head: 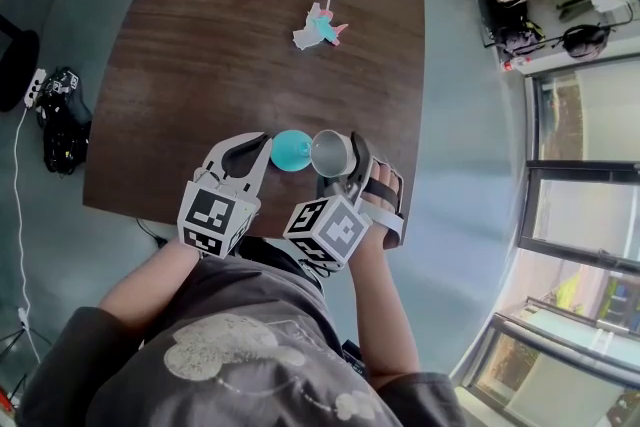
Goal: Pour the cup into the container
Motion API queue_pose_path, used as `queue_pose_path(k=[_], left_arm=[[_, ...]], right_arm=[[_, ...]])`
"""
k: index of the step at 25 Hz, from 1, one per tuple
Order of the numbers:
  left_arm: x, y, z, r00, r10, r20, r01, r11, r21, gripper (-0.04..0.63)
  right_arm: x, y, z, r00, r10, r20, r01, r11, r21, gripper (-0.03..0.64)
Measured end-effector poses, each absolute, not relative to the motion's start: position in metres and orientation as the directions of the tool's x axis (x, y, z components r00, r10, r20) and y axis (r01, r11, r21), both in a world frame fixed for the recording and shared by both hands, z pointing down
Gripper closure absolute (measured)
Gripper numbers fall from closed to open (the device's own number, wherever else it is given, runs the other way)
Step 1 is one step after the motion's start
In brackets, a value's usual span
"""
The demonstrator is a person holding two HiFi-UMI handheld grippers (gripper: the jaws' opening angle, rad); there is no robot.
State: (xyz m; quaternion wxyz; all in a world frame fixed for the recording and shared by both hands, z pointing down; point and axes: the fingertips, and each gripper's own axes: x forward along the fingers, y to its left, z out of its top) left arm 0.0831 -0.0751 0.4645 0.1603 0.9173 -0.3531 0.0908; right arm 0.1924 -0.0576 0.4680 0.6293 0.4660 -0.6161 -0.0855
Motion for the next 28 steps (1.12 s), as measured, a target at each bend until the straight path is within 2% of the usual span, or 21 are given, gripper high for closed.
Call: queue_pose_path(k=[28], left_arm=[[0.0824, -0.0707, 0.4645, 0.751, -0.597, 0.283, -0.656, -0.725, 0.211, 0.588]], right_arm=[[0.1942, -0.0614, 0.4606, 0.278, -0.676, 0.682, -0.408, 0.560, 0.721, 0.324]])
